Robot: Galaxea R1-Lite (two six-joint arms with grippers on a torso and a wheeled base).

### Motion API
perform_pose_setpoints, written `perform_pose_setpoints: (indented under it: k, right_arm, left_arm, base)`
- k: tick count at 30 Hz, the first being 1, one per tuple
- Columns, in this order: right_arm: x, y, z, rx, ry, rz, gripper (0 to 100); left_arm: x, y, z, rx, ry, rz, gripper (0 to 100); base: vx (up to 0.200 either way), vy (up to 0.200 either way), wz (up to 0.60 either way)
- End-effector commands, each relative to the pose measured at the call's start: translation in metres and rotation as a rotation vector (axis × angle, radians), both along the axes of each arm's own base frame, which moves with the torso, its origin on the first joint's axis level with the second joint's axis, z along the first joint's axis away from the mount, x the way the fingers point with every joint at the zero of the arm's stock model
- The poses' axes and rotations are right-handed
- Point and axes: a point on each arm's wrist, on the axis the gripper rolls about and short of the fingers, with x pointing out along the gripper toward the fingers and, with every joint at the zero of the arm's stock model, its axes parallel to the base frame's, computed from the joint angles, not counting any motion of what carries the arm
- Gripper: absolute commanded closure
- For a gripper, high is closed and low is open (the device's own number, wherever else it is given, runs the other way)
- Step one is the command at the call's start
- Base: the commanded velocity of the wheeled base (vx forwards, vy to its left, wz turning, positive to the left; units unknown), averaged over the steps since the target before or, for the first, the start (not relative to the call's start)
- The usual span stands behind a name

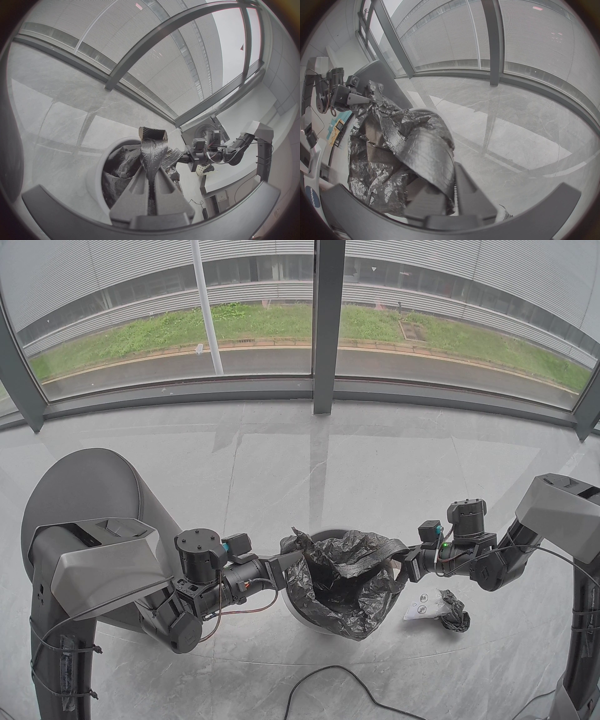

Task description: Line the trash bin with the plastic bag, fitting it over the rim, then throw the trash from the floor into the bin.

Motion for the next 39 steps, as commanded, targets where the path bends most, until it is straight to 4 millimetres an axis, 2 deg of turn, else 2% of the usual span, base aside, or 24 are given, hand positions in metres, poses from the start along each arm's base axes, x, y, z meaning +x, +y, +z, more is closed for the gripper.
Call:
perform_pose_setpoints:
  k: [1,9,15,18,21,24,30,33,39]
  right_arm:
    - [-0.001,-0.002,-0.006,-0.003,0.017,-0.004,0]
    - [0.0,-0.005,0.0,-0.04,-0.021,-0.037,0]
    - [-0.003,0.002,0.015,-0.202,-0.156,0.041,0]
    - [-0.016,-0.002,0.02,-0.273,-0.174,0.088,0]
    - [-0.026,-0.005,0.023,-0.277,-0.156,0.088,0]
    - [-0.043,-0.009,0.036,-0.277,-0.158,0.089,0]
    - [-0.06,-0.013,0.046,-0.276,-0.161,0.091,0]
    - [-0.062,-0.01,0.05,-0.272,-0.172,0.099,0]
    - [-0.062,0.011,0.048,-0.266,-0.181,0.149,0]
  left_arm:
    - [-0.005,-0.01,0.008,-0.011,-0.019,-0.03,100]
    - [-0.01,-0.016,0.017,-0.023,-0.038,-0.052,100]
    - [-0.012,-0.016,0.03,-0.038,-0.064,-0.053,100]
    - [-0.013,-0.015,0.035,-0.048,-0.069,-0.052,100]
    - [-0.014,-0.015,0.037,-0.053,-0.069,-0.052,100]
    - [-0.014,-0.015,0.036,-0.053,-0.068,-0.052,100]
    - [-0.014,-0.015,0.034,-0.05,-0.062,-0.052,100]
    - [-0.014,-0.015,0.035,-0.051,-0.061,-0.052,100]
    - [-0.015,-0.017,0.034,-0.051,-0.061,-0.06,100]
  base:
    - [0.0,0.0,0.0]
    - [0.0,0.0,0.0]
    - [0.0,0.0,0.0]
    - [0.0,0.0,0.0]
    - [0.0,0.0,0.0]
    - [0.0,0.0,0.0]
    - [0.0,0.0,0.0]
    - [0.0,0.0,0.0]
    - [0.0,0.0,0.0]
